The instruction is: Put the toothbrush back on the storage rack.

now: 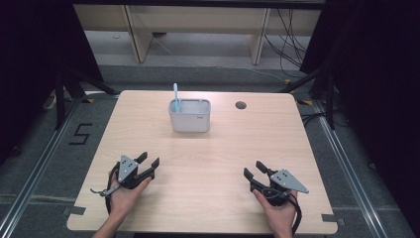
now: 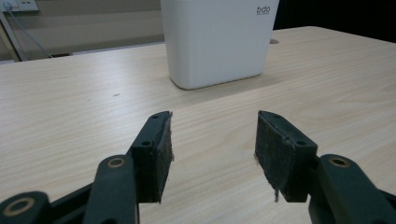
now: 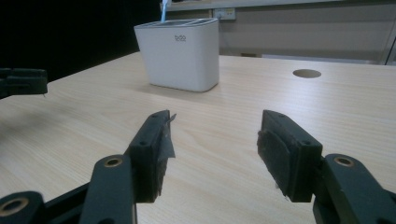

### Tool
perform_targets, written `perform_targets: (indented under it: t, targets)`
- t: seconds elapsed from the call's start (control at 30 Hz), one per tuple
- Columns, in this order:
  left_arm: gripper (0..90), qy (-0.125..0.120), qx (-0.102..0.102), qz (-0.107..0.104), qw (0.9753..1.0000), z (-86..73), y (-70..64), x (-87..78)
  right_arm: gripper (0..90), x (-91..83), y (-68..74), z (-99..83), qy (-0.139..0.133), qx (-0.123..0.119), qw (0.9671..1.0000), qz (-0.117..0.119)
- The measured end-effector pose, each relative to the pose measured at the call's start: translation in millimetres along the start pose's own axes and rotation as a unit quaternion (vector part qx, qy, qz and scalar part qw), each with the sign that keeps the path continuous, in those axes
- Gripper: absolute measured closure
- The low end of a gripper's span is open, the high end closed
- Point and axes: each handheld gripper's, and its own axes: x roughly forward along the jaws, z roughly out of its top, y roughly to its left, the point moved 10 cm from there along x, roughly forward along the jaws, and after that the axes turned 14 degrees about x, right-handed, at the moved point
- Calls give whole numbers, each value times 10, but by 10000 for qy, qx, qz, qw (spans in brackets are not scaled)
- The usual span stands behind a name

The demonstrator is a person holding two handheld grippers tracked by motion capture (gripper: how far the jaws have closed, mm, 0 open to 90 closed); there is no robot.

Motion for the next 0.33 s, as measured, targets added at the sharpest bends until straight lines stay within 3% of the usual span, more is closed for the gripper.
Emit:
perform_targets:
  t: [0.03, 0.07, 0.23, 0.3, 0.33]
  targets:
    - [453, -11, 16, 22, 10000, 1, -6, -13, 444, -6, 24, -18, 51, 165, 9999, 7]
    - [452, -70, 41, 23, 10000, 10, -10, -14, 444, -3, 4, -2, 12, 39, 10000, 3]
    - [434, -77, 3, 92, 9999, 10, -7, -44, 443, -4, 18, -5, -1, 140, 9999, 99]
    - [426, -170, -22, 115, 9998, 22, -9, -50, 442, -16, 7, -13, 19, 199, 9998, 17]
    - [425, -172, -7, 125, 9998, 23, -11, -64, 441, -12, -11, -7, 28, 125, 9999, 36]
